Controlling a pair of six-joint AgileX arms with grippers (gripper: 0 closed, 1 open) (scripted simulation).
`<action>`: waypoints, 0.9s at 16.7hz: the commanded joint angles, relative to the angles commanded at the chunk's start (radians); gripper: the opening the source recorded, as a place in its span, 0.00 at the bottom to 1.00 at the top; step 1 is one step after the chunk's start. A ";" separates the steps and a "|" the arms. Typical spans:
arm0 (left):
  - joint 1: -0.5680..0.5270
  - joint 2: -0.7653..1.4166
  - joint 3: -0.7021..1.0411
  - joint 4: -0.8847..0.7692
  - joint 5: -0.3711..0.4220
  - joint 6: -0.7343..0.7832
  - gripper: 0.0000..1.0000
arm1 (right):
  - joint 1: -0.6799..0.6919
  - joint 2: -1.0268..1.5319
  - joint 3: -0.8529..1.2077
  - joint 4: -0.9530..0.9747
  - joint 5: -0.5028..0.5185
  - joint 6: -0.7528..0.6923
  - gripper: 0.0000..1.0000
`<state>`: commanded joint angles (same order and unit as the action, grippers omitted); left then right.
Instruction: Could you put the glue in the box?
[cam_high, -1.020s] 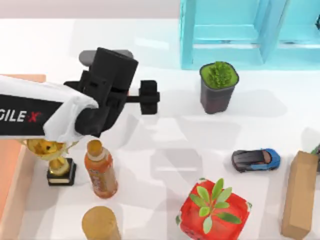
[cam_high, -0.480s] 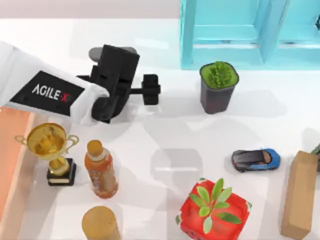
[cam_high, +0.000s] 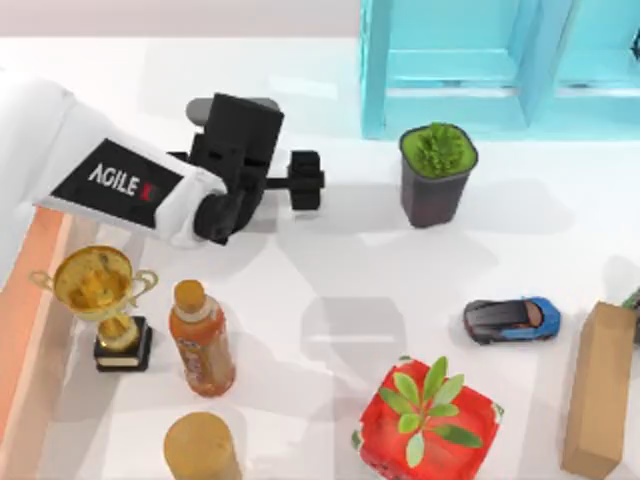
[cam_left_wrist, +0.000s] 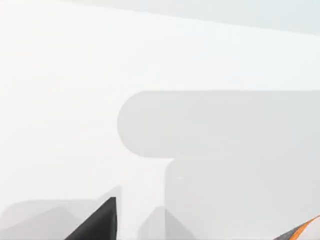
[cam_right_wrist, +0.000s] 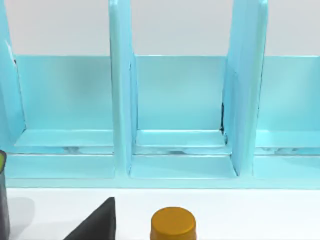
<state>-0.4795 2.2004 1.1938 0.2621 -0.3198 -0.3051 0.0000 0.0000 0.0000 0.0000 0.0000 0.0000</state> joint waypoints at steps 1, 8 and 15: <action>0.000 0.000 0.000 0.000 0.000 0.000 0.85 | 0.000 0.000 0.000 0.000 0.000 0.000 1.00; 0.000 0.000 0.000 0.000 0.000 0.000 0.32 | 0.000 0.000 0.000 0.000 0.000 0.000 1.00; 0.000 0.000 0.000 0.000 0.000 0.000 0.00 | 0.000 0.000 0.000 0.000 0.000 0.000 1.00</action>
<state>-0.4795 2.2004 1.1938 0.2621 -0.3198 -0.3051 0.0000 0.0000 0.0000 0.0000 0.0000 0.0000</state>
